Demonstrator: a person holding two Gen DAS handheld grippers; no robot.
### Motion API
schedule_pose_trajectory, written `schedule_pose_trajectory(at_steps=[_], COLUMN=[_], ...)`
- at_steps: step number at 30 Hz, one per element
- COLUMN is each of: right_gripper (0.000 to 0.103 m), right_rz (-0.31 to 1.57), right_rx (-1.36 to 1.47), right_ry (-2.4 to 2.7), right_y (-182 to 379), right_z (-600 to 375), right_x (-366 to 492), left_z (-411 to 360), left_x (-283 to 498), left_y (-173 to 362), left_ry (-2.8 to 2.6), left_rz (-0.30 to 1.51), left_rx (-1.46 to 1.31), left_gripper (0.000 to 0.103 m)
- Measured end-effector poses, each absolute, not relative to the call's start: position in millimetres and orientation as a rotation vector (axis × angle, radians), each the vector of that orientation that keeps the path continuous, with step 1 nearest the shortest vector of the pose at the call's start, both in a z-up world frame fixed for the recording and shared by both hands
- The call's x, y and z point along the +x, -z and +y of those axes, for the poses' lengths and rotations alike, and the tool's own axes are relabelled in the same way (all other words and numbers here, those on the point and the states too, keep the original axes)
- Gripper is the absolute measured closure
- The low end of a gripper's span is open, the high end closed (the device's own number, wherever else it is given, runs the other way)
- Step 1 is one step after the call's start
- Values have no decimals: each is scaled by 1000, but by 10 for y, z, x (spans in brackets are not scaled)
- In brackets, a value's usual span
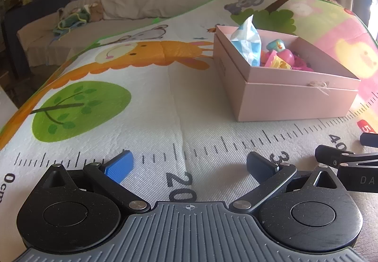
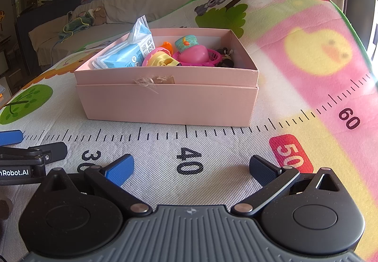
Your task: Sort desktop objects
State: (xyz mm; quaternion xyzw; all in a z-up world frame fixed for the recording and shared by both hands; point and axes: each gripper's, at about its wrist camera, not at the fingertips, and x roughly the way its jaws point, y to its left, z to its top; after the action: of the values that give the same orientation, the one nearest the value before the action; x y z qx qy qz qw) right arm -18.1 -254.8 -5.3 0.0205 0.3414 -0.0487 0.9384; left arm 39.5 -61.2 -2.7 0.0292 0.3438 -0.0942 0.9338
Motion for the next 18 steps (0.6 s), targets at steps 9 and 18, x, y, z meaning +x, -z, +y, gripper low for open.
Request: schedule_pose_trajectory(at_steps=[9, 18], right_gripper=[0, 0], right_rz=[697, 697], right_rx=[42, 43], right_ry=[99, 99], right_y=[50, 49], right_z=[-2550, -2558], right_x=[-185, -188], left_z=[-617, -611], left_x=[397, 408], left_y=[30, 34], left_ry=[186, 187], left_rz=[707, 715], left_rx=[64, 65], left_gripper=[0, 0])
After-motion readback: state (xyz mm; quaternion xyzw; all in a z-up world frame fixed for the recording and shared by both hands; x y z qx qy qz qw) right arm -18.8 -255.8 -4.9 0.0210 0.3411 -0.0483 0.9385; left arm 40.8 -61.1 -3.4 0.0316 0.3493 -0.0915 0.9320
